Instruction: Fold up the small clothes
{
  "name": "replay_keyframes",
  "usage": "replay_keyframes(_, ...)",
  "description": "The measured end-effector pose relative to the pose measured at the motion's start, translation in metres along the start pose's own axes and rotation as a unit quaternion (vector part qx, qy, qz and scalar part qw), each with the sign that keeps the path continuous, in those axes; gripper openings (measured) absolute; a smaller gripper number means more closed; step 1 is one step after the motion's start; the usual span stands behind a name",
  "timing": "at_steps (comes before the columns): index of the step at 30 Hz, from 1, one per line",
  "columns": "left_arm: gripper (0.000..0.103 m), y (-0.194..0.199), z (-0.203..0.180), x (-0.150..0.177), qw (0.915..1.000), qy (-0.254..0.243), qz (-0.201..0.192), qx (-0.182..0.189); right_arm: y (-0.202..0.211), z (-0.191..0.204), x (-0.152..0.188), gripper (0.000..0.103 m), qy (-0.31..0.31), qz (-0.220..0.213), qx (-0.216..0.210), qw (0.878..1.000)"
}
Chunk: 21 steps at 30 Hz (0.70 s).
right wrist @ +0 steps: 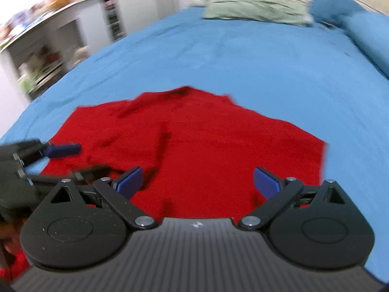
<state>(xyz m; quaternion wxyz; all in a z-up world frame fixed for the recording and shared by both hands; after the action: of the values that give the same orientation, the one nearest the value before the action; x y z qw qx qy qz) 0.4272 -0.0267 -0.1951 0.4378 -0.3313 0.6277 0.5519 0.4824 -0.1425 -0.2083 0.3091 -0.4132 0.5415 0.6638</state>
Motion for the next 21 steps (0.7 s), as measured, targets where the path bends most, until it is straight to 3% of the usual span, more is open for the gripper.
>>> replay_keyframes(3,0.072,0.01,0.042,0.006,0.9986,0.023,0.003,-0.047,-0.017,0.035,-0.001,0.103,0.06,-0.005,-0.037,0.997)
replay_keyframes(7,0.071,0.012,0.078,0.021,0.9951,0.028,0.025,-0.092,-0.041,0.078,0.005,0.103,0.163,-0.005,-0.072,0.984)
replay_keyframes(9,0.071,0.014,0.09,0.03,0.9934,0.042,0.032,-0.101,-0.056,0.096,0.016,0.095,0.218,0.008,-0.083,0.972)
replay_keyframes(11,0.071,0.018,0.101,0.034,0.992,0.048,0.039,-0.11,-0.07,0.106,0.027,0.071,0.248,0.024,-0.085,0.965)
replay_keyframes(12,0.071,0.019,0.103,0.036,0.9916,0.047,0.04,-0.114,-0.076,0.109,0.031,0.068,0.251,0.028,-0.086,0.964)
replay_keyframes(13,0.071,0.02,0.106,0.039,0.9912,0.047,0.041,-0.117,-0.08,0.11,0.031,0.065,0.248,0.027,-0.089,0.964)
replay_keyframes(16,0.071,0.022,0.114,0.045,0.9899,0.055,0.048,-0.122,-0.083,0.109,0.026,0.022,0.204,0.03,-0.093,0.974)
replay_keyframes(21,0.071,0.016,0.12,0.048,0.9892,0.062,0.049,-0.123,-0.042,0.053,-0.011,0.021,0.073,-0.045,-0.028,0.996)
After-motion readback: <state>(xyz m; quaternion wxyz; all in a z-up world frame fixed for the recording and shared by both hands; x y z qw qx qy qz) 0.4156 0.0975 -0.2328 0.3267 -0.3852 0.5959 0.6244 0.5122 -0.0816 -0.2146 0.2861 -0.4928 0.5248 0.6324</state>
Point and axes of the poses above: each gripper's, at about its wrist camera, not at the fingertips, and y roughly against the way its jaws point, z to its left, x to its underside, the point moved 9 cm from there along -y, roughly the way its jaws point, and after that the axes turned 15 degrees about -z, right-handed, at the moved point
